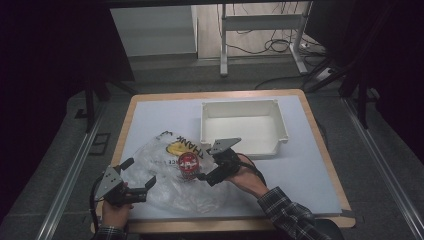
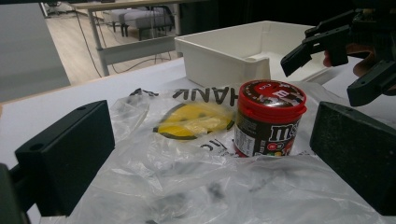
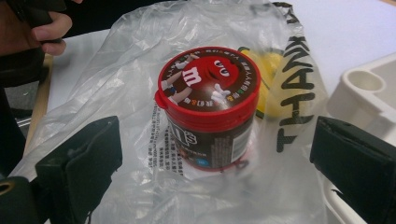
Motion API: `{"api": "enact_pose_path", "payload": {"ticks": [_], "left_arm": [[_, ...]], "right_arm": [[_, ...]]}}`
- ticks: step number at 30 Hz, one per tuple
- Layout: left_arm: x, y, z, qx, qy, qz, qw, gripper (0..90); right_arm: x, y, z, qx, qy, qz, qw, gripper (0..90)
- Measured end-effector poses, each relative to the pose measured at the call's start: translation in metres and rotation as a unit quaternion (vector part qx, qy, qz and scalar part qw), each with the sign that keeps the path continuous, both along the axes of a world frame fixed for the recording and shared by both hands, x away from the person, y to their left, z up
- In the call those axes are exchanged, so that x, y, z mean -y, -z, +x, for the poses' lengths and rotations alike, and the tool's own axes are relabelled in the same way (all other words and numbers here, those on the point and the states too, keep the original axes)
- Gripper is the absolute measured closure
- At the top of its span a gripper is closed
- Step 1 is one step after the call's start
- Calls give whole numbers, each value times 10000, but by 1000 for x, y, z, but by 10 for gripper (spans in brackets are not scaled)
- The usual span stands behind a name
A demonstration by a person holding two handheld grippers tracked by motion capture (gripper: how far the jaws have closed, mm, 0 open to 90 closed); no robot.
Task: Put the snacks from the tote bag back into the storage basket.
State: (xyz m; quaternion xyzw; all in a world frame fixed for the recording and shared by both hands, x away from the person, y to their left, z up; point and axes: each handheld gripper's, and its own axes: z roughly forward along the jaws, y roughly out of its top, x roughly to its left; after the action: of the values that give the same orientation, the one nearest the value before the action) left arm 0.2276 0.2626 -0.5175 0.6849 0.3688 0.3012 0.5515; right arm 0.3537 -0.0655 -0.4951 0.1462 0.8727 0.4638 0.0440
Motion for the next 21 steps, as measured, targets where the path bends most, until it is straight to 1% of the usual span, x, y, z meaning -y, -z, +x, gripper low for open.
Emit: {"api": "enact_pose_path", "payload": {"ticks": [4, 6, 9, 11, 12, 16, 17, 19, 21], "left_arm": [[0, 0, 0, -1, 2, 6, 10000, 0], [0, 0, 0, -3, 5, 5, 10000, 0], [0, 0, 0, -4, 4, 12, 10000, 0], [0, 0, 0, -5, 7, 12, 10000, 0], [0, 0, 0, -5, 7, 12, 10000, 0], [1, 0, 0, -7, 7, 21, 10000, 0], [1, 0, 0, -5, 8, 21, 10000, 0], [1, 0, 0, -8, 11, 30, 10000, 0], [1, 0, 0, -9, 13, 35, 10000, 0]], "right_arm": [[-4, 0, 0, -10, -37, -50, 10000, 26], [-9, 1, 1, -87, -22, -105, 9999, 27], [-13, 1, 1, -124, -23, -145, 9998, 26], [-19, 1, 2, -154, -47, -271, 9995, 27], [-19, 1, 2, -154, -47, -271, 9995, 27], [-27, 1, 3, -117, -121, -428, 9989, 27], [-27, 1, 3, -117, -121, -428, 9989, 27], [-34, 2, 4, -88, -173, -623, 9979, 27], [-38, 3, 4, -70, -187, -707, 9973, 28]]}}
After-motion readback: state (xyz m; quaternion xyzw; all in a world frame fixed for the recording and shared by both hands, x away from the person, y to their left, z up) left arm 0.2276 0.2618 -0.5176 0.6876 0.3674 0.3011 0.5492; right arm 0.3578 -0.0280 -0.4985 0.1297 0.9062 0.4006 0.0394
